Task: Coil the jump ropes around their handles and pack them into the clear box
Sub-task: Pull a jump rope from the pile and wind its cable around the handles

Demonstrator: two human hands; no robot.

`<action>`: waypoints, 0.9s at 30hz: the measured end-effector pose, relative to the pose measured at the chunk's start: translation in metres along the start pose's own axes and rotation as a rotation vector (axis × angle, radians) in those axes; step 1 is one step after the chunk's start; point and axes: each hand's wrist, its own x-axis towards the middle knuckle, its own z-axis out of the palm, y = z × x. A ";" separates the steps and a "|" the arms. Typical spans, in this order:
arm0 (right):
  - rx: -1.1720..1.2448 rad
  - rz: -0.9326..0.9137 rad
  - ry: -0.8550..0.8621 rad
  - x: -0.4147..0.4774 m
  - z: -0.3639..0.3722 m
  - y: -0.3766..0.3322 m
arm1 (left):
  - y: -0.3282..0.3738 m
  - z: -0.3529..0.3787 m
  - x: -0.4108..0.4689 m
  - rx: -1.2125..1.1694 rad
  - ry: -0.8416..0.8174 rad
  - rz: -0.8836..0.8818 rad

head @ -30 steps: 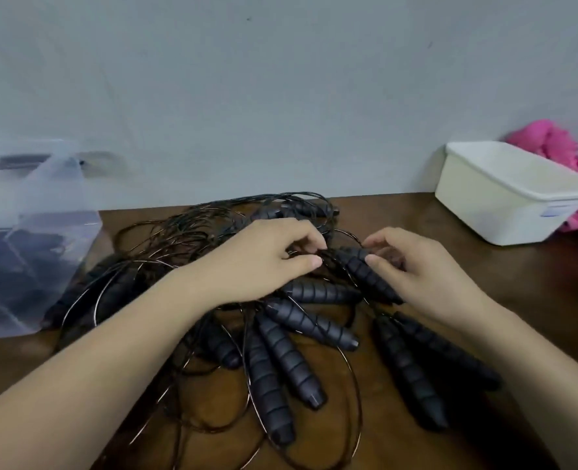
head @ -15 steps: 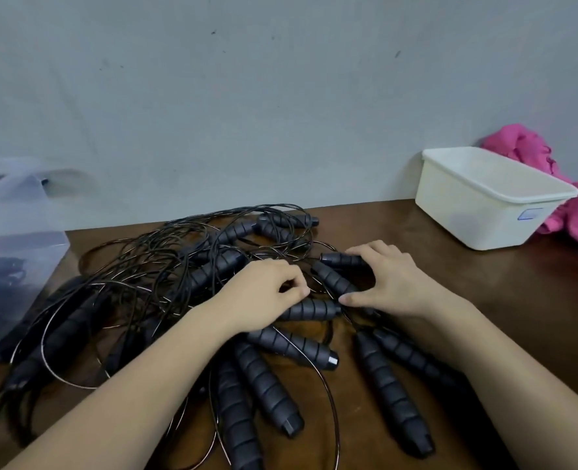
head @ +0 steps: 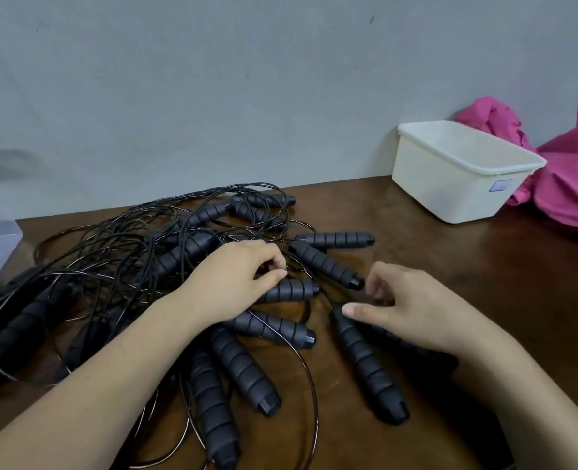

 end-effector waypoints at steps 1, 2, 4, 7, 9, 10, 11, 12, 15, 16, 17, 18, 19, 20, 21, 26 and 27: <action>-0.055 0.000 -0.014 -0.007 0.005 -0.005 | 0.001 0.000 0.000 0.019 0.007 0.011; -0.124 -0.004 -0.034 -0.013 0.011 -0.011 | 0.003 0.000 0.000 0.046 0.014 0.024; -0.238 -0.018 -0.054 -0.023 0.023 -0.022 | 0.007 -0.001 -0.001 0.090 0.021 0.049; -0.221 0.009 -0.057 -0.025 0.027 -0.027 | 0.009 -0.003 -0.002 0.066 0.019 0.058; -0.141 0.034 -0.054 -0.022 0.022 -0.027 | 0.008 -0.005 -0.002 0.036 0.028 0.046; -0.090 0.033 -0.034 -0.021 0.017 -0.027 | 0.008 -0.008 -0.002 0.032 0.038 0.040; -0.038 0.021 -0.002 -0.021 0.010 -0.029 | 0.009 -0.011 -0.002 0.022 0.055 0.038; 0.010 0.002 0.029 -0.019 0.002 -0.031 | 0.010 -0.016 -0.002 0.001 0.080 0.042; 0.118 -0.065 0.104 -0.014 -0.028 -0.044 | 0.014 -0.036 -0.002 -0.084 0.154 0.062; 0.136 -0.092 0.131 -0.011 -0.039 -0.050 | 0.015 -0.042 -0.002 -0.099 0.158 0.066; 0.145 -0.122 0.156 -0.007 -0.049 -0.057 | 0.016 -0.047 -0.002 -0.112 0.155 0.063; 0.150 -0.154 0.167 -0.001 -0.058 -0.065 | 0.016 -0.052 -0.002 -0.128 0.153 0.056; 0.161 -0.187 0.156 0.004 -0.067 -0.074 | 0.017 -0.055 -0.003 -0.149 0.160 0.045; 0.181 -0.222 0.125 0.009 -0.074 -0.083 | 0.016 -0.059 -0.002 -0.172 0.182 0.034; 0.201 -0.256 0.085 0.015 -0.081 -0.094 | 0.014 -0.062 -0.002 -0.195 0.218 0.021; 0.348 -0.427 0.027 0.044 -0.100 -0.139 | -0.005 -0.087 -0.003 -0.311 0.333 -0.121; 0.390 -0.455 0.048 0.050 -0.102 -0.146 | -0.010 -0.093 -0.005 -0.328 0.340 -0.147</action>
